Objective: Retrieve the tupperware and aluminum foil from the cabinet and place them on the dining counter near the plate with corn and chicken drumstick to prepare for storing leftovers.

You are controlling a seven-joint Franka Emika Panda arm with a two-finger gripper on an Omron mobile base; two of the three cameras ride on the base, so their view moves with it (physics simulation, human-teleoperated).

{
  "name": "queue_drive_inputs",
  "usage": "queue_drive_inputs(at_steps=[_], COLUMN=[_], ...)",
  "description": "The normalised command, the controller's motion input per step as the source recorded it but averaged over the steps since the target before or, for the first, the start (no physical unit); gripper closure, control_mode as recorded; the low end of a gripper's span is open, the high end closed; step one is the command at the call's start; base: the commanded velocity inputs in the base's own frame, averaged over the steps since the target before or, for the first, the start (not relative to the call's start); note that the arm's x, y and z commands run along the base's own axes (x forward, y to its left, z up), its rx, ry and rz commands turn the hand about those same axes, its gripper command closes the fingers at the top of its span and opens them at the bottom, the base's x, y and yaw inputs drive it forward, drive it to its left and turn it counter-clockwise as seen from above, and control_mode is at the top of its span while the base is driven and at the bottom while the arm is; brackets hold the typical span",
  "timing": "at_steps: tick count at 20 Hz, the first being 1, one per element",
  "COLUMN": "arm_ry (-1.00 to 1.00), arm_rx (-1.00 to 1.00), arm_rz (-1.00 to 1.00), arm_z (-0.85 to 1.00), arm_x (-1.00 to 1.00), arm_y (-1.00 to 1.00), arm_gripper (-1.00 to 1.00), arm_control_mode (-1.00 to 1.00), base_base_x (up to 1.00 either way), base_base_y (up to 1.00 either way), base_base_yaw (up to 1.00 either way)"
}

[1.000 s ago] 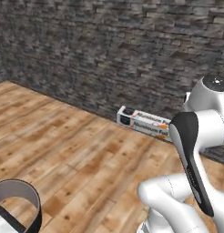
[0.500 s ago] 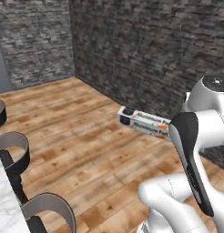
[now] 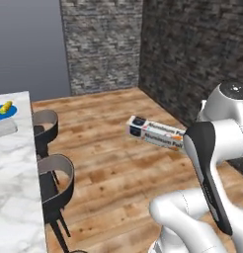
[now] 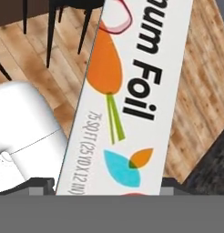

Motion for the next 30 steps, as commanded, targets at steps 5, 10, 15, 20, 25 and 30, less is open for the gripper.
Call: queue_drive_inputs(at_steps=[5,10,15,20,25,30], arm_ry=[0.0,0.0,0.0,0.0,0.0,0.0], arm_rx=[0.0,0.0,0.0,0.0,0.0,0.0], arm_rz=[0.0,0.0,0.0,0.0,0.0,0.0], arm_z=[0.0,0.0,0.0,0.0,0.0,0.0], arm_x=[0.0,0.0,0.0,0.0,0.0,0.0], arm_y=[0.0,0.0,0.0,0.0,0.0,0.0], arm_gripper=[1.0,1.0,1.0,1.0,1.0,1.0], arm_control_mode=[1.0,1.0,1.0,1.0,1.0,1.0], base_base_x=[1.0,1.0,1.0,1.0,1.0,1.0], base_base_y=[-0.05,-0.13,-0.61,-0.59,-0.16,-0.1], base_base_yaw=[0.51,0.53,0.4,0.39,0.51,0.56])
